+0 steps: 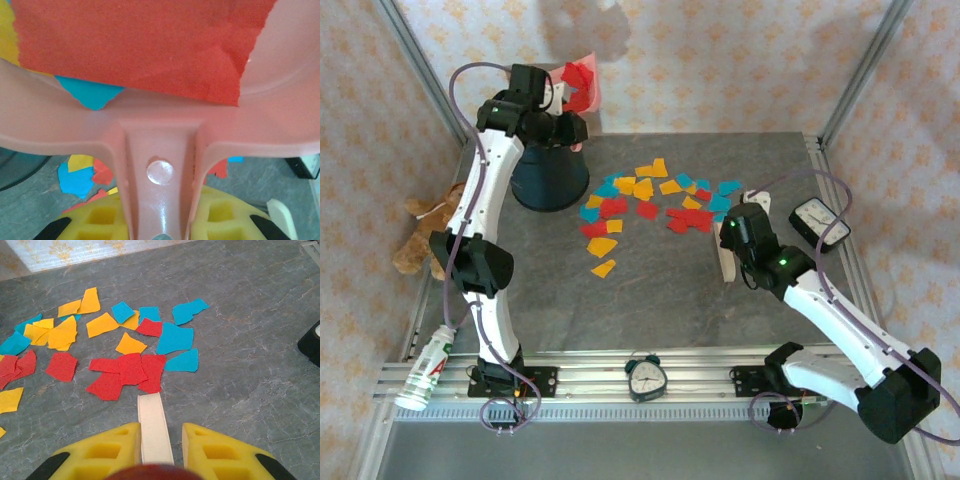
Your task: Sweep away the paper scraps from the table
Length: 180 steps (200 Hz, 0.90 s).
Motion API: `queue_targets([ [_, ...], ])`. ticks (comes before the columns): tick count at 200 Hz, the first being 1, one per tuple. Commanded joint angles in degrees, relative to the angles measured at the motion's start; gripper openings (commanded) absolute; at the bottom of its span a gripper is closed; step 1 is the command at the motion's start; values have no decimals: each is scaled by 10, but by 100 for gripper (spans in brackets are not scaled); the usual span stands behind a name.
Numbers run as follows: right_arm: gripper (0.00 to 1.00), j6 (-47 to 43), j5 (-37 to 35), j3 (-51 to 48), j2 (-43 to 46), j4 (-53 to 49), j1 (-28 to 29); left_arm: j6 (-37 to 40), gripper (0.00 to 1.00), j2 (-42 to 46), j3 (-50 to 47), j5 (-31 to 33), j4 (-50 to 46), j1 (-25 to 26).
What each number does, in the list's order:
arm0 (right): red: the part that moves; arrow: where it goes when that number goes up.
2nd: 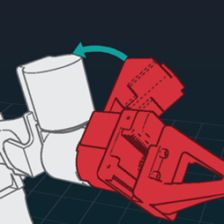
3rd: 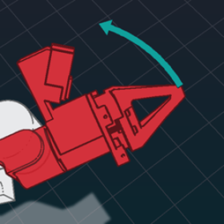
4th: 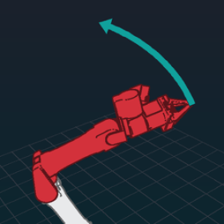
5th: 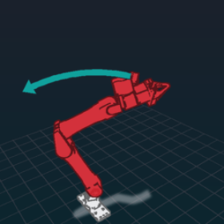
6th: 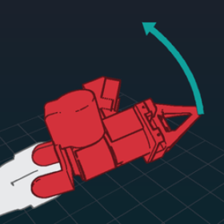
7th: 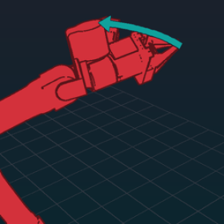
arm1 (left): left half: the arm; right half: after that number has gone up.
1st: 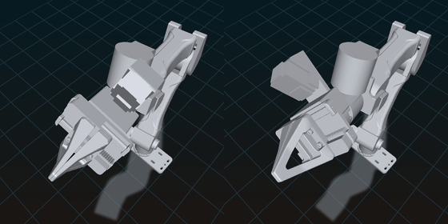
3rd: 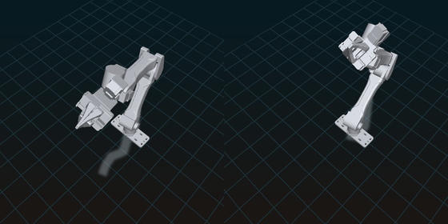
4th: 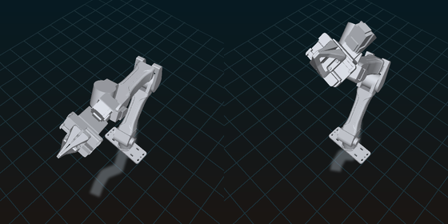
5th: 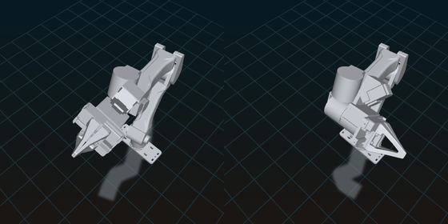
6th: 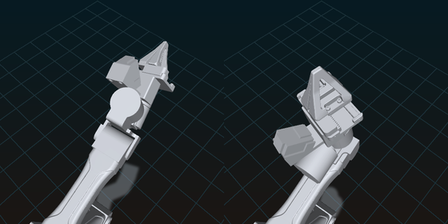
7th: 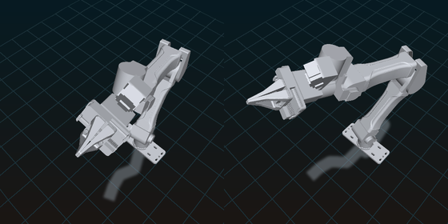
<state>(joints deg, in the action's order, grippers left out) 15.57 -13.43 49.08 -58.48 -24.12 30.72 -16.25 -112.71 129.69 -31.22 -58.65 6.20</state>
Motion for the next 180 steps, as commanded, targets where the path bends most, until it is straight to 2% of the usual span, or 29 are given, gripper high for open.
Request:
queue_targets([
  [1, 0, 5, -3, 0, -1, 20, 4, -59, 0, 12, -15, -45, 67, -19],
  [93, 0, 6, 1, 2, -4, 16, 3, -275, 0, 56, -166, -154, 316, -83],
  [142, 0, 7, 1, 1, -4, 14, 4, -468, 0, 71, -262, -207, 540, -103],
  [180, 0, 7, 2, 1, -5, 15, 4, -570, 0, 75, -302, -212, 652, -108],
])
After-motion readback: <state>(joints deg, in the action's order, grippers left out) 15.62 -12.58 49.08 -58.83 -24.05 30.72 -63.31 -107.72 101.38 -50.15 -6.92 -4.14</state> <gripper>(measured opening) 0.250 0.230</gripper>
